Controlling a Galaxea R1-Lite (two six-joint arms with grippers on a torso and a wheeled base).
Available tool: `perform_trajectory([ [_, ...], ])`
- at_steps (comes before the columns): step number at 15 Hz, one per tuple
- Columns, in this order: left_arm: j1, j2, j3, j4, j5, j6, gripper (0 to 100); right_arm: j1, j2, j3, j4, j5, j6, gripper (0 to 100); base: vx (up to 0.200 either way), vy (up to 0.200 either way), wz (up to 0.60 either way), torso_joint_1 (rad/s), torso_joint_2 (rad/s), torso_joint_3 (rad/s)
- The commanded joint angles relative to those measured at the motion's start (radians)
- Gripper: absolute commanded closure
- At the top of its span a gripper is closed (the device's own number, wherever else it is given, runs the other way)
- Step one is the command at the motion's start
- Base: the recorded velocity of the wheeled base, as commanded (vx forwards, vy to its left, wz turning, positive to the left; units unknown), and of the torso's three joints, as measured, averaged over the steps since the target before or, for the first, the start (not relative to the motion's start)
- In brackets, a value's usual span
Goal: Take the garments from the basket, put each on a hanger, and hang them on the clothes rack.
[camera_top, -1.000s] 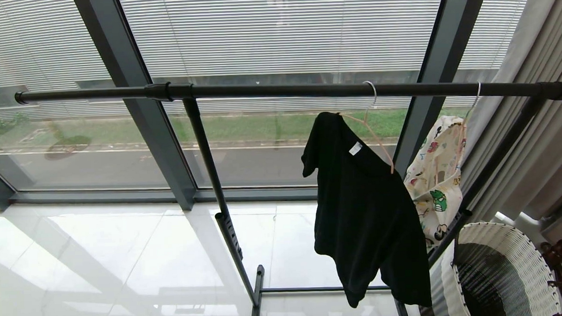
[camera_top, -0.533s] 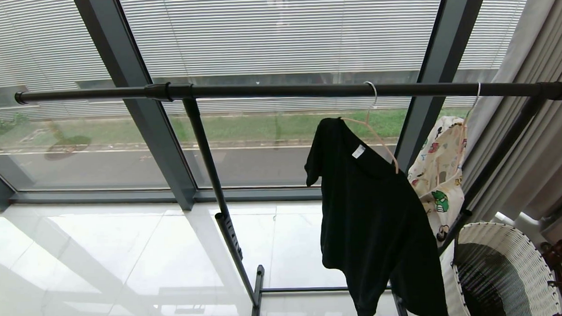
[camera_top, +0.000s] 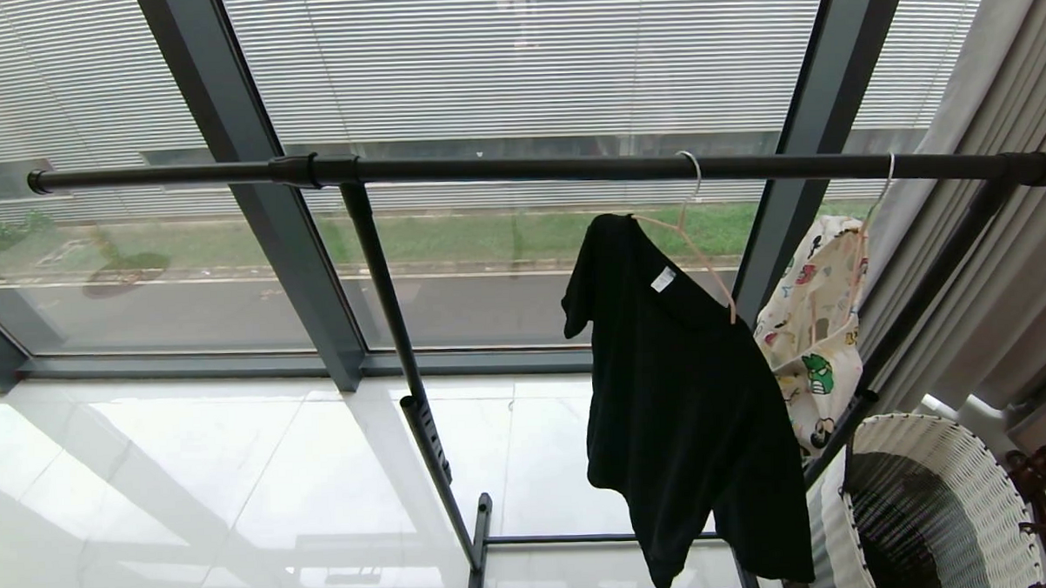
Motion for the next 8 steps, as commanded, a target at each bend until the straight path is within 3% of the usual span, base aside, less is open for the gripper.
perform_trajectory([
  [1,-0.077,0.005,0.0,0.001,0.0,0.0,0,0.001,0.002,0.0,0.027,0.07,0.003,0,0.0,0.0,0.0,0.0,0.0,0.0],
  [3,-0.232,-0.032,0.0,0.0,0.0,0.001,0,0.001,0.002,0.0,0.037,0.067,0.007,0,0.0,0.0,0.0,0.0,0.0,0.0],
  [8,-0.195,-0.09,0.0,0.0,0.0,-0.005,0,0.001,0.002,0.0,0.042,0.032,0.009,0,0.0,0.0,0.0,0.0,0.0,0.0],
])
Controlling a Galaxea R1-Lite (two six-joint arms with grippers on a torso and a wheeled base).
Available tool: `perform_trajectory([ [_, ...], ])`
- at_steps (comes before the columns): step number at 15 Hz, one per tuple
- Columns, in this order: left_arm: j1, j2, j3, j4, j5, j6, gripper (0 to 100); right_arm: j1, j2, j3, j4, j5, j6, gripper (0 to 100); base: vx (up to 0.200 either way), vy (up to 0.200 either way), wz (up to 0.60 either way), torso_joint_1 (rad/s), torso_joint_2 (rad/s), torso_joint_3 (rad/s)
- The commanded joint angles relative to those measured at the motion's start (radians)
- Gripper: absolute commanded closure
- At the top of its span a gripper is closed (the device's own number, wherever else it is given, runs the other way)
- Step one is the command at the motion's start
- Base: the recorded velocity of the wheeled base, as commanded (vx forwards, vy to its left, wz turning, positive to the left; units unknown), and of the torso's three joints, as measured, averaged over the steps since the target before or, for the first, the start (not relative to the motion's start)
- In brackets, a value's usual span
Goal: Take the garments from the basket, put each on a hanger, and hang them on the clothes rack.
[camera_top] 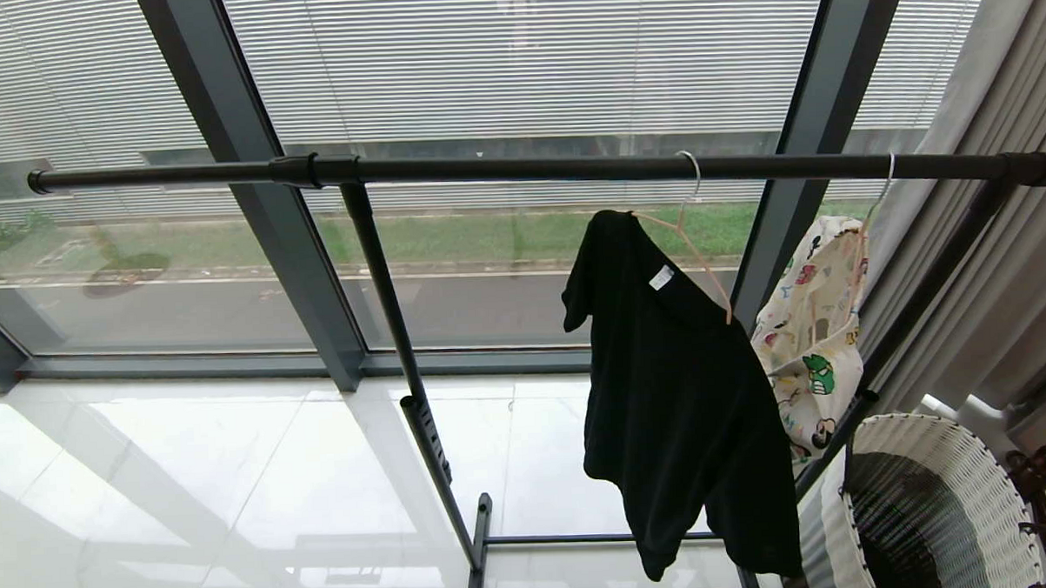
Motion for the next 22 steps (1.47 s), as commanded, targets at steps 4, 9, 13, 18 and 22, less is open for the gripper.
perform_trajectory([
  [4,0.004,-0.028,0.0,0.001,0.0,-0.001,0,0.0,0.002,0.0,0.0,0.0,0.0,0,0.0,0.0,0.0,0.0,0.0,0.0],
  [9,0.004,-0.028,0.0,0.001,0.0,-0.001,0,0.0,0.002,0.0,0.0,0.0,0.0,0,0.0,0.0,0.0,0.0,0.0,0.0],
  [13,0.004,-0.028,0.0,-0.001,0.0,-0.001,0,0.0,0.002,0.0,0.0,0.0,0.0,0,0.0,0.0,0.0,0.0,0.0,0.0],
  [18,0.004,-0.028,0.0,0.001,0.0,-0.001,0,0.0,0.002,0.0,0.0,0.0,0.0,0,0.0,0.0,0.0,0.0,0.0,0.0],
  [22,0.004,-0.028,0.0,0.001,0.0,-0.001,0,0.0,0.002,0.0,0.0,0.0,0.0,0,0.0,0.0,0.0,0.0,0.0,0.0],
])
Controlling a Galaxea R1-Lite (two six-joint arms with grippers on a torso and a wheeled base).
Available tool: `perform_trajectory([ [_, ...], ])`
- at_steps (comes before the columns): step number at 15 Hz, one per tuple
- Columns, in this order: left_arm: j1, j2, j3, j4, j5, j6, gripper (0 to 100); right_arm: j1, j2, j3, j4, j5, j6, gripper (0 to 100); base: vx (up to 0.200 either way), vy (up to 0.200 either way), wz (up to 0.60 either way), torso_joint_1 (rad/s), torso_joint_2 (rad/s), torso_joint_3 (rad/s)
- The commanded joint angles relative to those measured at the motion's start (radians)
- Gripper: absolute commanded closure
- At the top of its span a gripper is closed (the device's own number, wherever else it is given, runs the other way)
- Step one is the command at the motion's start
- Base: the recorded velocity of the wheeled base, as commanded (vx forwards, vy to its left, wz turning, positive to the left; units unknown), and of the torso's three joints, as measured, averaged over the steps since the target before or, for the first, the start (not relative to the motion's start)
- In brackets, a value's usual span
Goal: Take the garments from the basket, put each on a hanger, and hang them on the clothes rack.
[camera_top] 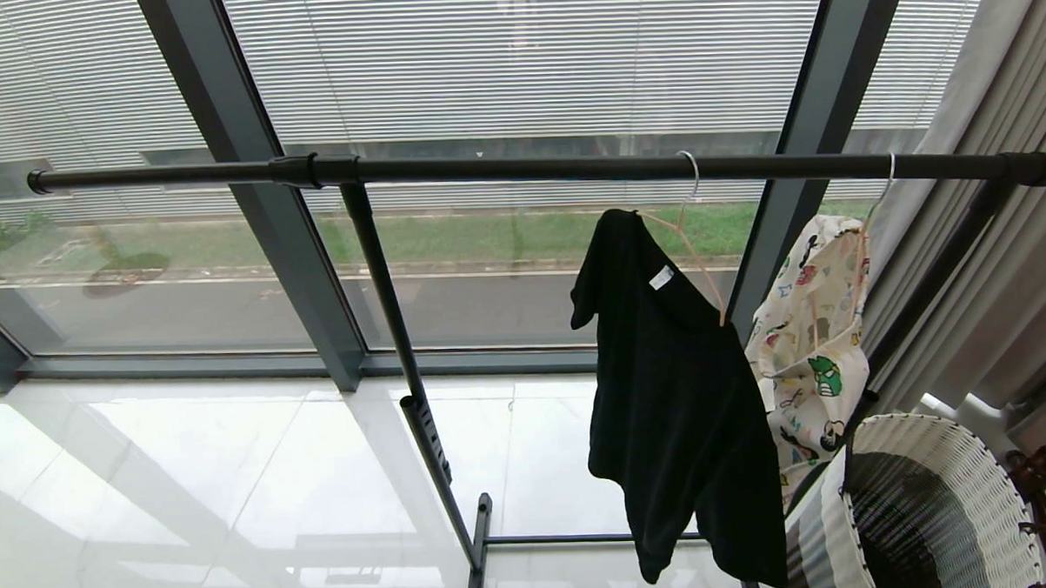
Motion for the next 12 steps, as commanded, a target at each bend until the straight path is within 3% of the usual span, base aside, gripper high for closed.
perform_trajectory([
  [1,0.0,0.0,0.0,0.0,0.0,0.0,0,0.0,0.002,0.0,0.0,0.0,0.0,0,0.0,0.0,0.0,0.0,0.0,0.0],
  [12,0.0,0.0,0.0,0.0,0.0,0.0,0,0.0,0.002,0.0,0.0,0.0,0.0,0,0.0,0.0,0.0,0.0,0.0,0.0],
])
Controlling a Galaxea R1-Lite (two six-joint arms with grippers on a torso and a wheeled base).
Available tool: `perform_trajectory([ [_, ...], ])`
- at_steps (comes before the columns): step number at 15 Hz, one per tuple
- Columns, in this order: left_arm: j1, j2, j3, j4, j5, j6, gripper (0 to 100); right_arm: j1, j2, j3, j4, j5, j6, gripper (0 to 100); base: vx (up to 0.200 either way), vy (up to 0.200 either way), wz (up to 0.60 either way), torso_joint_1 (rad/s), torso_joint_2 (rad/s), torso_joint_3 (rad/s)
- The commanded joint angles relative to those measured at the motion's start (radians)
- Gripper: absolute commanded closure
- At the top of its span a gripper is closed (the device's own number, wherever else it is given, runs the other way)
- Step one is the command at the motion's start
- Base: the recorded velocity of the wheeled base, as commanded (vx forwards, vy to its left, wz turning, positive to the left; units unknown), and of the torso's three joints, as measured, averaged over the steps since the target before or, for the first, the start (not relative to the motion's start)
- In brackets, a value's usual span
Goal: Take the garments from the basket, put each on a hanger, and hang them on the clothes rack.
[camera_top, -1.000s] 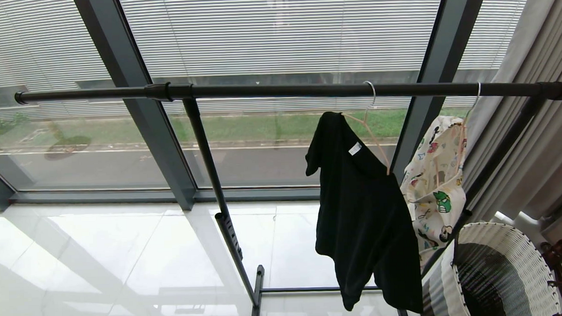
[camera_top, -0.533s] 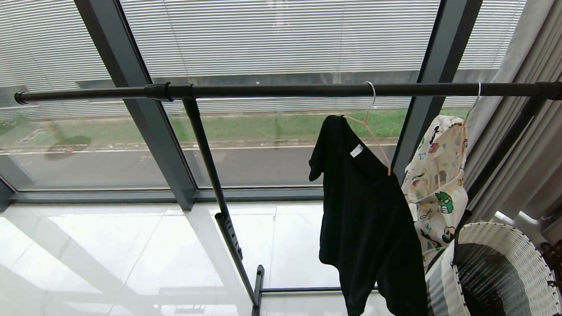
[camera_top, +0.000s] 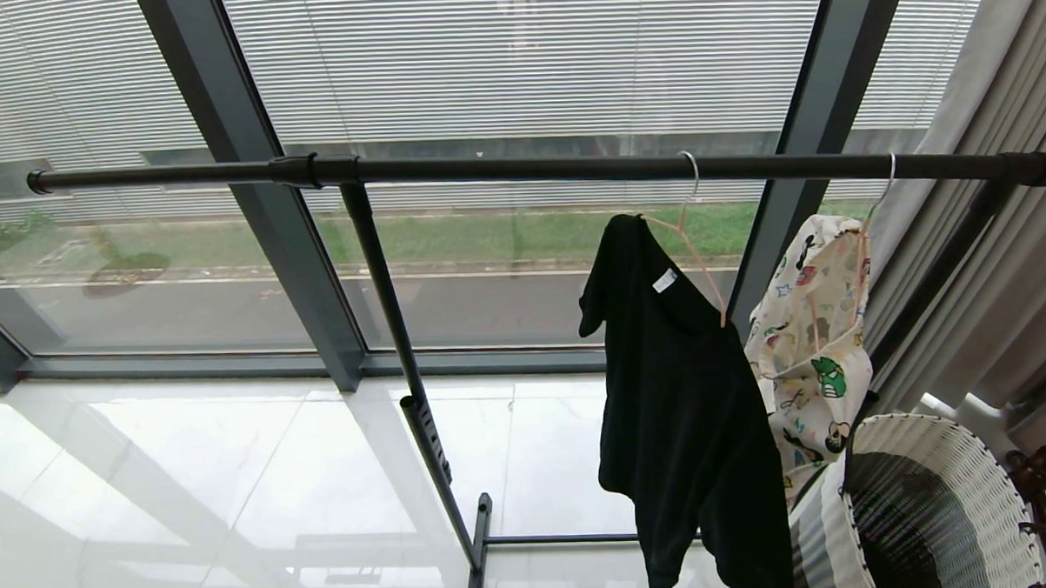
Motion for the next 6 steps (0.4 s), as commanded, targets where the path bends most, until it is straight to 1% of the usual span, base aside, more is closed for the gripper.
perform_trajectory([
  [1,0.0,0.0,0.0,0.0,0.0,0.0,0,0.001,0.002,0.0,0.0,0.001,0.0,0,0.0,0.0,0.0,0.0,0.0,0.0],
  [6,0.0,0.0,0.0,-0.001,0.0,0.0,0,0.001,0.002,0.0,0.0,0.001,-0.001,0,0.0,0.0,0.0,0.0,0.0,0.0],
])
